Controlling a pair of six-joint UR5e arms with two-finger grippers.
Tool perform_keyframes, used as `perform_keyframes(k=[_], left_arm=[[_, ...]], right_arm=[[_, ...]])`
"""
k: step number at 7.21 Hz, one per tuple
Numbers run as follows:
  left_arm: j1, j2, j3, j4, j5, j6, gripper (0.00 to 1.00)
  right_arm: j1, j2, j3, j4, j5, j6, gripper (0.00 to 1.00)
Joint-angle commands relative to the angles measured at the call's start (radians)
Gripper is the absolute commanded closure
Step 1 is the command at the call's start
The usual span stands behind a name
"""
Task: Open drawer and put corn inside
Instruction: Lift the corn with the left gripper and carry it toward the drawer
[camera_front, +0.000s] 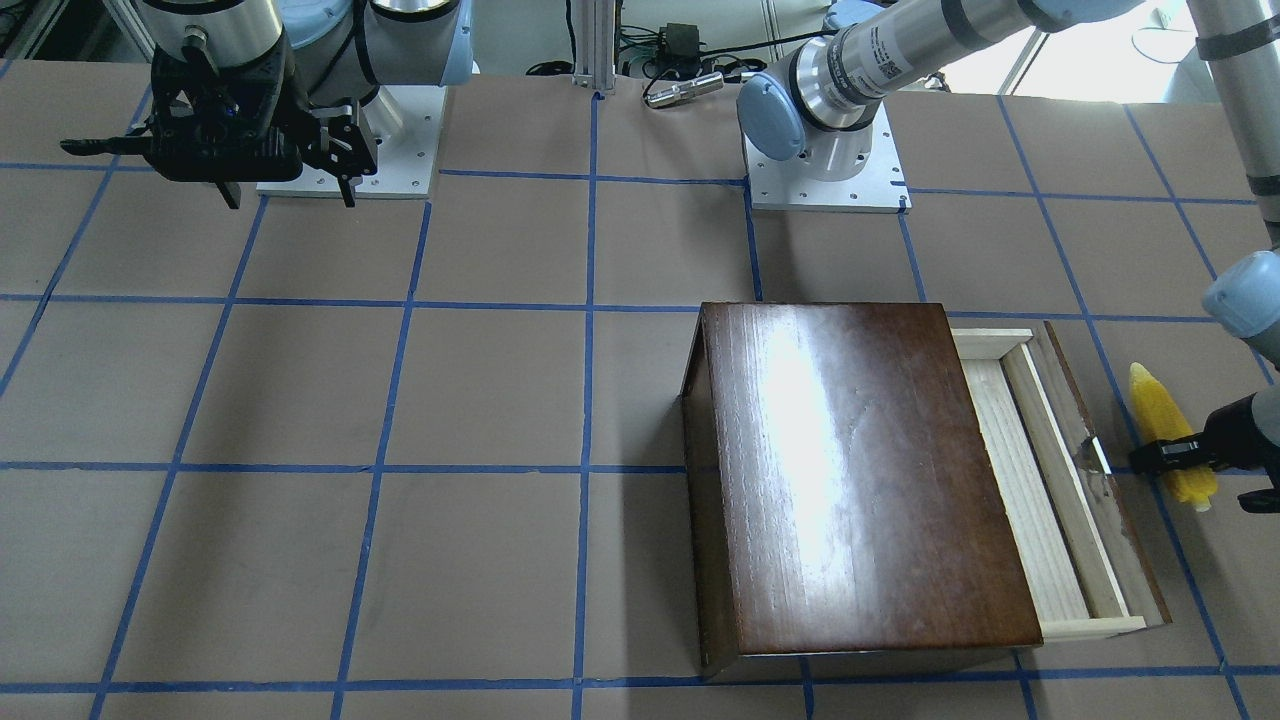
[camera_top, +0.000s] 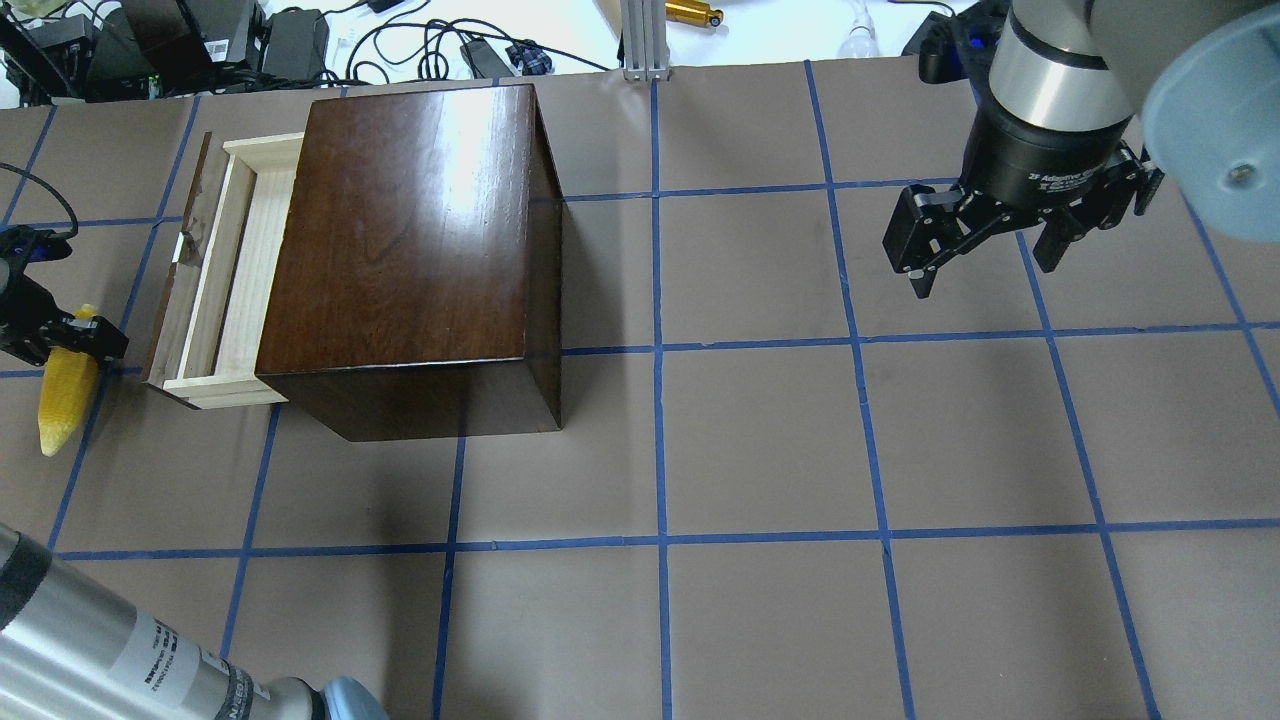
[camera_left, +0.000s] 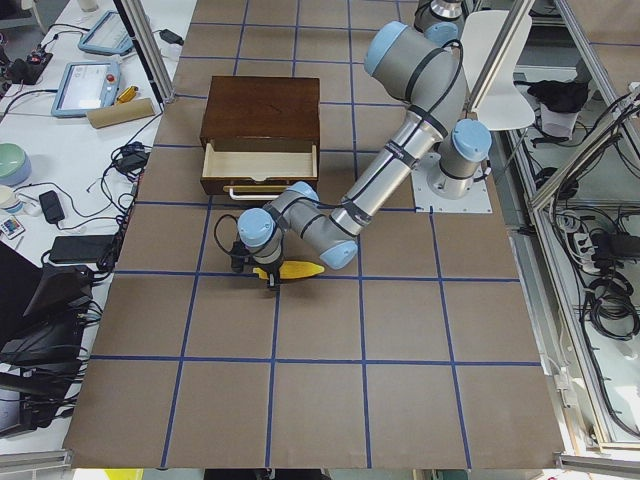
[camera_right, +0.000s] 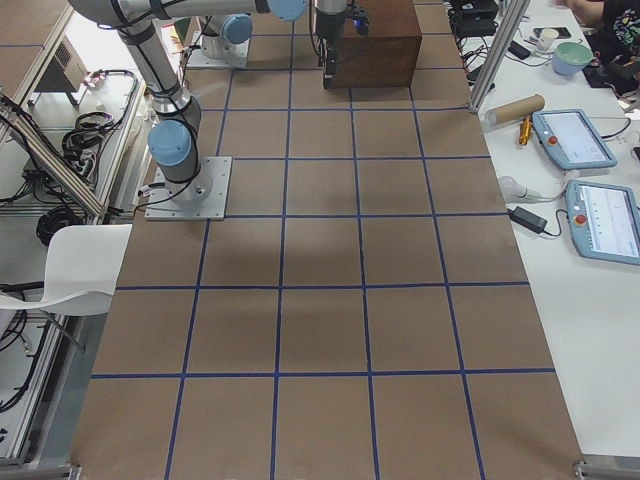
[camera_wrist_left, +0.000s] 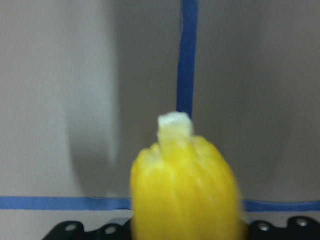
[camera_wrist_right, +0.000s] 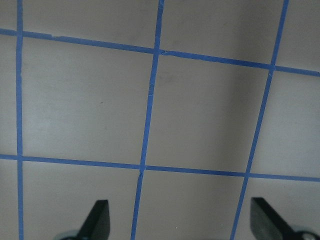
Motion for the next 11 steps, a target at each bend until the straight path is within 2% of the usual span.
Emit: perform_keyframes(k=[1, 3, 4, 7, 9, 11], left_arm=[[-0.002, 0.028, 0.007, -0.008, 0.002, -0.002, 1.0], [-0.006, 0.098, 0.001, -0.044, 0.002, -0.003, 1.0], [-0.012, 0.152, 0.013, -0.125, 0.0, -0.005, 1.0], [-0.04, 0.319, 0.018, -0.25, -0.009, -0.008, 1.0], [-0.133, 0.377, 0.009, -0.282, -0.023, -0.05, 1.0], [-0.242, 0.384, 0.004, -0.281, -0.049, -0.157, 1.0]], right_arm=[[0.0, 0.001, 0.0, 0.0, 0.0, 0.0, 0.0], [0.0, -0.001, 0.0, 0.0, -0.001, 0.0, 0.0], [0.0, 0.001, 0.0, 0.0, -0.001, 0.0, 0.0], [0.0, -0.001, 0.0, 0.0, 0.0, 0.0, 0.0], [0.0, -0.001, 0.0, 0.0, -0.001, 0.0, 0.0], [0.0, 0.001, 0.0, 0.0, 0.0, 0.0, 0.0]])
